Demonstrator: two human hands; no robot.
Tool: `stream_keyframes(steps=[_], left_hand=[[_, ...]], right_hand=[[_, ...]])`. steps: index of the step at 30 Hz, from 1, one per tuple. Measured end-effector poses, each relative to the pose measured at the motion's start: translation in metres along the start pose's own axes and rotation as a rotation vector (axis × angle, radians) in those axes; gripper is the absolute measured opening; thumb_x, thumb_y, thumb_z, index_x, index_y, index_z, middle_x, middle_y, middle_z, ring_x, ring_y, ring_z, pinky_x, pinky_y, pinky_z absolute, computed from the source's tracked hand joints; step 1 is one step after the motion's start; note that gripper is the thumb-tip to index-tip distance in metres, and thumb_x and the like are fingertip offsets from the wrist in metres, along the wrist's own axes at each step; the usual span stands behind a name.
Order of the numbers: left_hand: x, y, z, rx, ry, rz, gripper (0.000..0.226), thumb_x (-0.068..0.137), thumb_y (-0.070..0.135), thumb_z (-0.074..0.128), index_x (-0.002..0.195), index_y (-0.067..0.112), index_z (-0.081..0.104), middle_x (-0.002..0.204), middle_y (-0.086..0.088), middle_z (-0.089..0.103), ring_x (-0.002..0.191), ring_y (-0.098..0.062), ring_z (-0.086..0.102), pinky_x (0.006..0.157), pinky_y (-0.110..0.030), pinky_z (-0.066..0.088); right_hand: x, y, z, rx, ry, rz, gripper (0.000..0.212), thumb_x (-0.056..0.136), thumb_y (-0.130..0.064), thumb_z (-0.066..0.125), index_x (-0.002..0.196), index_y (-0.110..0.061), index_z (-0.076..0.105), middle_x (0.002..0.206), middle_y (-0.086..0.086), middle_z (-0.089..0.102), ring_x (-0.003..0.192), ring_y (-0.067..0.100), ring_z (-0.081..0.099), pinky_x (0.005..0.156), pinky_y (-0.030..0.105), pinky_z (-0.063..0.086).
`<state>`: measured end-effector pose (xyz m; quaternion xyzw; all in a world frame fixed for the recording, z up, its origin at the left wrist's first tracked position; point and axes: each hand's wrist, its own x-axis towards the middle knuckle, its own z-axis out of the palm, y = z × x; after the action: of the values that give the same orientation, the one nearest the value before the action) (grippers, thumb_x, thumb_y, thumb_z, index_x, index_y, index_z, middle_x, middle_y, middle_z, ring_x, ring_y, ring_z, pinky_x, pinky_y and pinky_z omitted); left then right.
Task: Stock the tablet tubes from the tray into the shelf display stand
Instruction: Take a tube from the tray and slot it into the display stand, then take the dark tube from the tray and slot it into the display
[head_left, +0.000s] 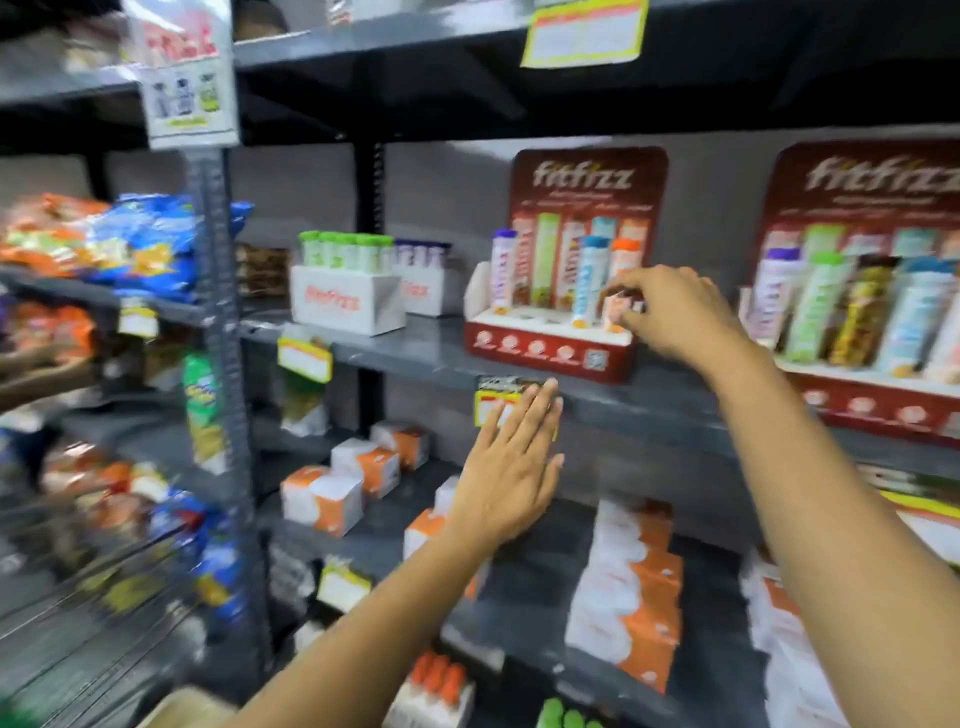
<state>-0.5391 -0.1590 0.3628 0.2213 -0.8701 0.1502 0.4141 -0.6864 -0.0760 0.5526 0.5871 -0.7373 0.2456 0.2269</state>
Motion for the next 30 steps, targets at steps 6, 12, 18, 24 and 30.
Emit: stream_keyframes(steps=[6, 12, 18, 24, 30], left_hand=[[-0.127, -0.089, -0.039, 0.107, -0.135, -0.288, 0.057, 0.097, 0.031, 0.038, 0.148, 0.006, 0.029, 0.157, -0.010, 0.023, 0.145, -0.022, 0.015, 0.114, -0.048, 0.018], [-0.293, -0.125, -0.102, 0.266, -0.203, -0.596, 0.057, 0.097, 0.030, 0.040, 0.148, 0.007, 0.029, 0.158, -0.008, 0.021, 0.145, -0.020, 0.014, 0.114, -0.048, 0.016], [-0.477, -0.089, -0.154, 0.377, -0.225, -0.992, 0.056, 0.096, 0.031, 0.037, 0.143, 0.002, 0.038, 0.153, -0.013, 0.029, 0.142, -0.026, 0.024, 0.111, -0.047, 0.020], [-0.590, -0.049, -0.189, 0.534, -0.396, -1.278, 0.058, 0.094, 0.031, 0.037, 0.146, 0.004, 0.034, 0.157, -0.010, 0.022, 0.144, -0.023, 0.017, 0.114, -0.046, 0.016], [-0.594, -0.054, -0.191, 0.532, -0.418, -1.356, 0.058, 0.095, 0.031, 0.042, 0.147, 0.008, 0.032, 0.157, -0.008, 0.023, 0.145, -0.020, 0.014, 0.114, -0.045, 0.018]], right_hand=[[-0.055, -0.145, 0.139, 0.422, 0.075, -0.137, 0.019, 0.088, -0.018, 0.055, 0.101, -0.020, 0.069, 0.100, 0.012, 0.072, 0.094, 0.035, 0.066, 0.078, 0.041, 0.052], [-0.162, -0.271, 0.247, 0.622, -0.106, -0.287, 0.015, 0.086, -0.012, 0.057, 0.094, -0.013, 0.070, 0.093, 0.014, 0.073, 0.084, 0.036, 0.067, 0.069, 0.040, 0.052], [-0.282, -0.366, 0.339, 0.603, -0.569, -0.447, 0.017, 0.086, -0.020, 0.052, 0.096, -0.018, 0.066, 0.097, 0.010, 0.072, 0.091, 0.033, 0.067, 0.074, 0.039, 0.052], [-0.400, -0.431, 0.400, 0.501, -1.113, -0.612, 0.031, 0.085, -0.019, 0.050, 0.114, -0.025, 0.060, 0.115, 0.006, 0.068, 0.106, 0.028, 0.063, 0.085, 0.034, 0.052], [-0.468, -0.456, 0.440, 0.355, -1.320, -0.766, 0.042, 0.094, -0.021, 0.039, 0.136, -0.023, 0.041, 0.132, 0.016, 0.048, 0.120, 0.034, 0.050, 0.096, 0.040, 0.044]])
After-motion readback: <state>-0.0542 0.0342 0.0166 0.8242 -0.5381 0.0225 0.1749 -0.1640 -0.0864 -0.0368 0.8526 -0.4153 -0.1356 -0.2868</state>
